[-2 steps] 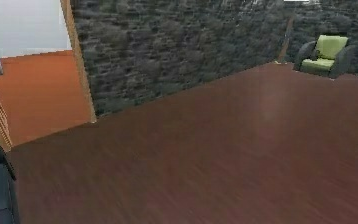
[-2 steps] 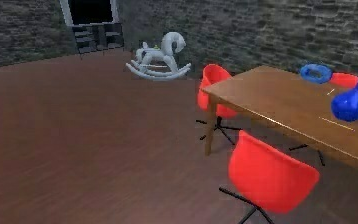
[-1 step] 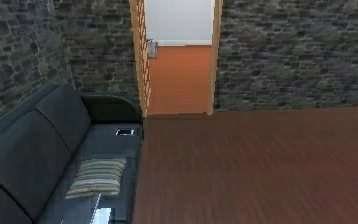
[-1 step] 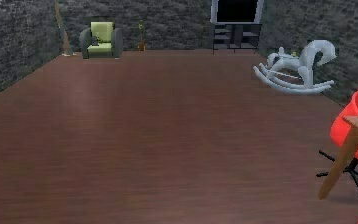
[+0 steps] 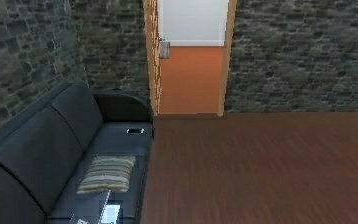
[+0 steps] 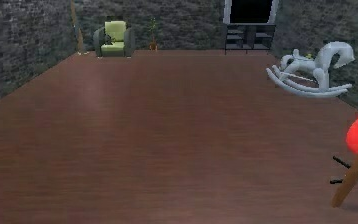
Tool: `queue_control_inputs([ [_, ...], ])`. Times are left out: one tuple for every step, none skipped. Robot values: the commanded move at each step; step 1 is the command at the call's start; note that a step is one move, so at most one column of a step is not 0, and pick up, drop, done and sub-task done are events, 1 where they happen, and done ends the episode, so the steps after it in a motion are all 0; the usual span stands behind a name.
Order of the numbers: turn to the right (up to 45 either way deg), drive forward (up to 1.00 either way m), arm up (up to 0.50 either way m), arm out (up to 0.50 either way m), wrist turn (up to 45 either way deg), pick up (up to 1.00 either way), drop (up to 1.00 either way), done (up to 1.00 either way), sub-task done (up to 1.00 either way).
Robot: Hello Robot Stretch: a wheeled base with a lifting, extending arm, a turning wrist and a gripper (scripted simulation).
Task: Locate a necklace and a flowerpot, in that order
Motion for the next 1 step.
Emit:
queue_control_inputs([
  [0.0, 1.00, 0.00, 0.00, 0.0, 0.00, 0.00, 0.00, 0.00],
])
